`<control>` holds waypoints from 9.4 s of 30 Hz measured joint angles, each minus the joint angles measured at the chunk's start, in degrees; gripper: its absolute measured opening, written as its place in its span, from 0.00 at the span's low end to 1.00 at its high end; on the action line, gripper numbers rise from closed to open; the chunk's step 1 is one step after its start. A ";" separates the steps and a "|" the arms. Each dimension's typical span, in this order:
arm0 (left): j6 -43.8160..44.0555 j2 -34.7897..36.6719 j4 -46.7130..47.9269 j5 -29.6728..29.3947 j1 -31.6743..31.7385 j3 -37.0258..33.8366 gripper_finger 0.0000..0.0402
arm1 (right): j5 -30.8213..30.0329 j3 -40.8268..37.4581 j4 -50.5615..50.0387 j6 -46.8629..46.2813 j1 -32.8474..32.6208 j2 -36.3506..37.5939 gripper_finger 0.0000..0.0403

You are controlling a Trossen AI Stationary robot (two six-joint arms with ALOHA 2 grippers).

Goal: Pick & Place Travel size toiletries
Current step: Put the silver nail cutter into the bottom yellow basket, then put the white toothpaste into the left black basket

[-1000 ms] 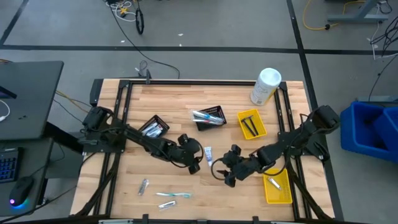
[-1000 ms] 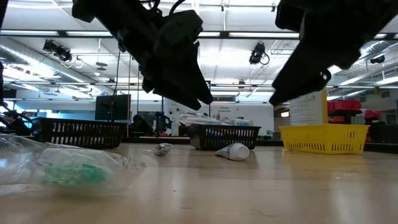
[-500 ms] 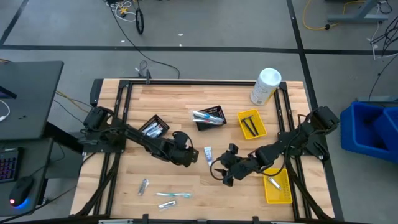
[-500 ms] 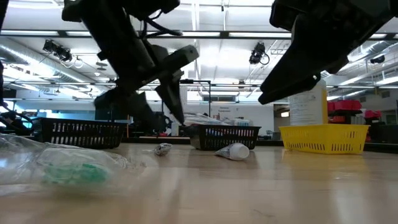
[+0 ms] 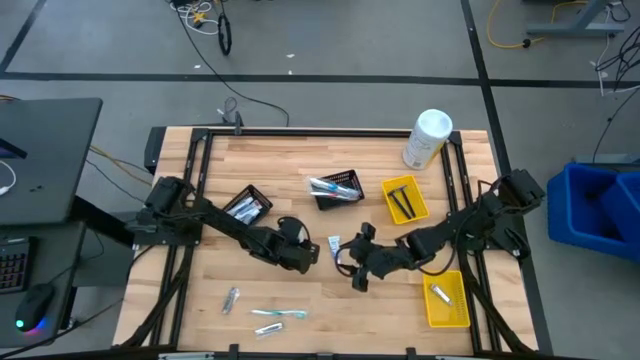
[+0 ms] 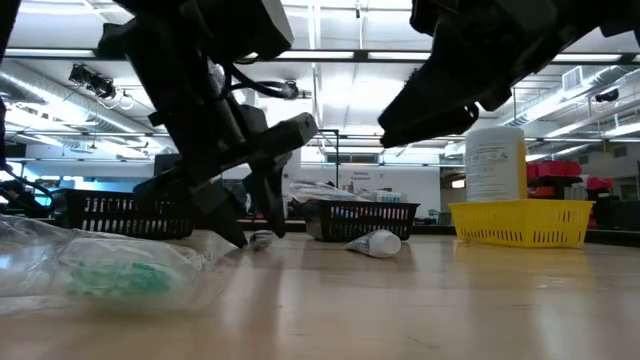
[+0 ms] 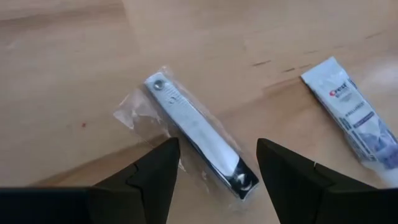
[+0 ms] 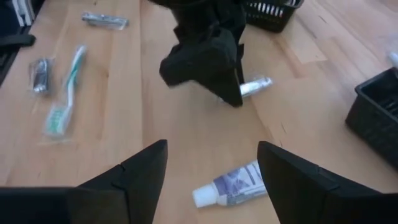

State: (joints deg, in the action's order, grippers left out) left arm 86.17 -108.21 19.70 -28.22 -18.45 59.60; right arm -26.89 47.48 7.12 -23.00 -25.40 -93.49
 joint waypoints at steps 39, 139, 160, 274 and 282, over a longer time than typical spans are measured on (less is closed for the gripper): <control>-51.83 -0.56 -3.15 7.27 -3.38 8.16 0.21 | 7.44 -0.03 0.37 1.20 0.94 -1.11 0.51; -63.42 -0.22 -10.32 -4.88 -6.42 13.45 0.36 | 30.09 10.97 -65.76 -8.14 -23.36 20.44 0.14; -62.44 -0.28 -10.40 -5.24 -5.08 13.41 0.36 | 33.42 -1.48 -58.92 -14.27 -33.51 19.91 0.18; -52.31 9.73 7.72 -0.05 -16.80 13.41 0.36 | 4.17 -0.20 2.15 -3.10 2.49 -10.60 0.57; -53.54 9.73 7.31 -0.81 -16.75 13.41 0.36 | 6.21 -0.04 -0.16 -5.58 2.25 -13.48 0.68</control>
State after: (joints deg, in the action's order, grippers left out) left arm 32.63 -98.48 27.01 -29.03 -35.20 73.01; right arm -20.68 47.44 6.96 -28.58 -23.16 -106.97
